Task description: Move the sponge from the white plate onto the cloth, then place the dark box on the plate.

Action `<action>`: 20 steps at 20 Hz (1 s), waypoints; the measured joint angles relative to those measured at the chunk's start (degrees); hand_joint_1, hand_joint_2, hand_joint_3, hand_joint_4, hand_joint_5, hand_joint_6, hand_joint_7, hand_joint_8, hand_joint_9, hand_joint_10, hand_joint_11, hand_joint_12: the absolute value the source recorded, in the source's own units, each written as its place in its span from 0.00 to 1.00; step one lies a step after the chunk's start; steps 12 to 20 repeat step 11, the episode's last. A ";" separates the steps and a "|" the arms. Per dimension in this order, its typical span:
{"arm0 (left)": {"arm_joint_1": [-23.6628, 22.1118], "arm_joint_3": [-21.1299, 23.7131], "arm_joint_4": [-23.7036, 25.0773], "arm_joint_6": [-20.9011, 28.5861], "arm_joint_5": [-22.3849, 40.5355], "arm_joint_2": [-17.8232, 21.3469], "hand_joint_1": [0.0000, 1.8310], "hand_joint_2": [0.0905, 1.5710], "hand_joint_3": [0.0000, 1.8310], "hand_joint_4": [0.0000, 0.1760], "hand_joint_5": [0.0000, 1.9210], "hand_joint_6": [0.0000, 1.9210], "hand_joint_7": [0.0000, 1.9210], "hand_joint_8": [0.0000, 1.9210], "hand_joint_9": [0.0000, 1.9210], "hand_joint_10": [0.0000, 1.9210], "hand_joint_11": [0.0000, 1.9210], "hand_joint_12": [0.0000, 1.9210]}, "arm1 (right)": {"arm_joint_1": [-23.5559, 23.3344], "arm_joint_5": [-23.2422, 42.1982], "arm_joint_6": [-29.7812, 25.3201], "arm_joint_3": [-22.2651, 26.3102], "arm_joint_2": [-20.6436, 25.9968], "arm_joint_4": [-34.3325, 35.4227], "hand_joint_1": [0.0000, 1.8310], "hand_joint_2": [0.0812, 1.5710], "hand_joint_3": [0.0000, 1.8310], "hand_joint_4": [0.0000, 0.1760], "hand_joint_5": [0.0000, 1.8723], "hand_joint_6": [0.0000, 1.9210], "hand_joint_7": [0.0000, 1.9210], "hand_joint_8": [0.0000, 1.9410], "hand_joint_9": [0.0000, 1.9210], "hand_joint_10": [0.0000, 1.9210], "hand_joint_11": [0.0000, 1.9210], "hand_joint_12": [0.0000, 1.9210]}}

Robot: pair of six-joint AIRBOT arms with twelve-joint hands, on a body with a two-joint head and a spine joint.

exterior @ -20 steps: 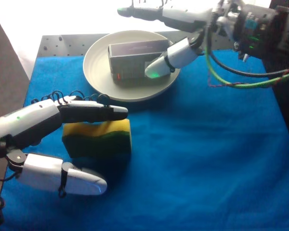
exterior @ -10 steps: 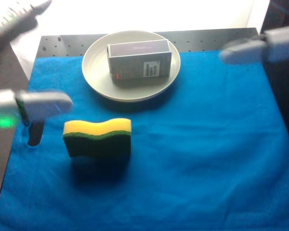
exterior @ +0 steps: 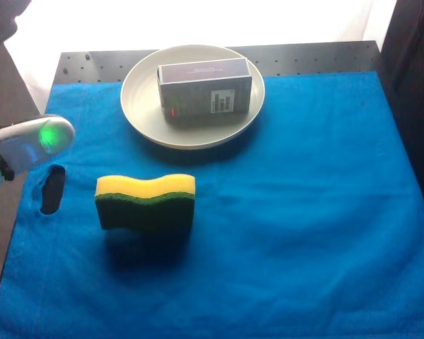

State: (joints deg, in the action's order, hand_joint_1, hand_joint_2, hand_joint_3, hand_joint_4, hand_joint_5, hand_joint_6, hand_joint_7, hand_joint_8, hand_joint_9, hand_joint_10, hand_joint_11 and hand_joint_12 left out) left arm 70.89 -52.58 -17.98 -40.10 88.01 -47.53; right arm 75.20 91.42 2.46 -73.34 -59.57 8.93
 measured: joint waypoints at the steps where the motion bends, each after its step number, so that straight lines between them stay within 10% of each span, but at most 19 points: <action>1: 1.11 0.28 0.39 0.04 0.09 -0.02 0.23 0.58 0.00 0.10 0.00 0.00 0.00 0.00 0.00 0.00 0.00 0.36 | 0.00 0.90 0.04 0.66 -0.17 0.02 0.38 0.51 0.01 0.98 0.00 0.00 0.01 0.00 0.00 0.00 0.00 0.00; 20: 3.52 1.05 -2.38 0.63 3.50 -0.96 0.26 0.56 0.00 0.00 0.00 0.00 0.00 0.00 0.00 0.00 0.00 0.47 | 0.00 2.60 0.04 1.07 -0.68 -0.42 0.38 0.51 0.00 1.00 0.00 0.00 0.01 0.00 0.00 0.00 0.00 0.00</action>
